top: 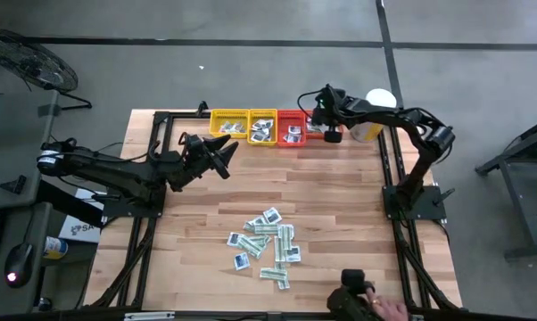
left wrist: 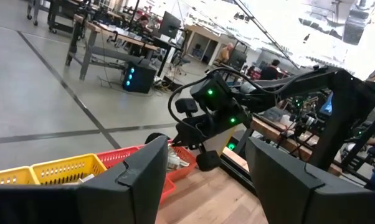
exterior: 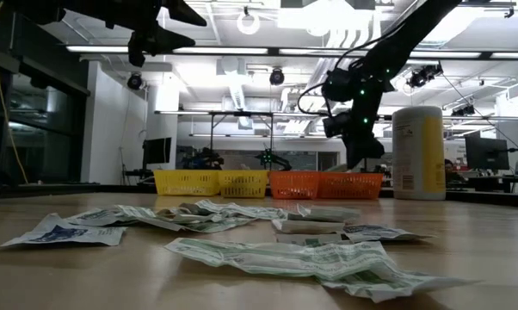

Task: Pick & Place First Aid Supplies
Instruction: Put the green pad into the right orange bin

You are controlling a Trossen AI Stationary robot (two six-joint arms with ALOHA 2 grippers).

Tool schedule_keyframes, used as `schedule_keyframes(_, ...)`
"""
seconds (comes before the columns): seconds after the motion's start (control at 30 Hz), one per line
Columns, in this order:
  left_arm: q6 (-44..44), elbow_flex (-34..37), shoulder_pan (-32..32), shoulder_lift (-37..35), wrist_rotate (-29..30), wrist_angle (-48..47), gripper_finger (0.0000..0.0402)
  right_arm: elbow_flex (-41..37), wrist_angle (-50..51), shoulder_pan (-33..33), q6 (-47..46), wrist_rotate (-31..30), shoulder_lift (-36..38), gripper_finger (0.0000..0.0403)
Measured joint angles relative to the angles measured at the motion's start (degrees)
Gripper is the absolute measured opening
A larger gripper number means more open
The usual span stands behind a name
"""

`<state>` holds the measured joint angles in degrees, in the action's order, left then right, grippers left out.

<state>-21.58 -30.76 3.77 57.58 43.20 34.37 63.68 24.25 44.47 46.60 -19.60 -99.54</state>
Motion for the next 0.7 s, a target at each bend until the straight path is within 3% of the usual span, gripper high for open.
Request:
schedule_keyframes(0.17, 0.0, 0.0, 0.0, 0.0, 0.0, -0.2, 0.0216, 0.0, -1.0, -0.1, 0.0, 1.2, 0.0, 0.0086)
schedule_keyframes(0.37, -0.8, 0.0, 0.0, 0.0, 0.0, -2.1, 0.0216, 0.0, -2.3, -0.6, 0.4, -7.1, 0.5, 0.016)
schedule_keyframes(0.7, -8.9, 0.0, 0.0, -1.2, -1.2, -9.7, 0.0216, 0.0, -0.5, -4.3, -1.4, -6.5, 5.9, 0.0184)
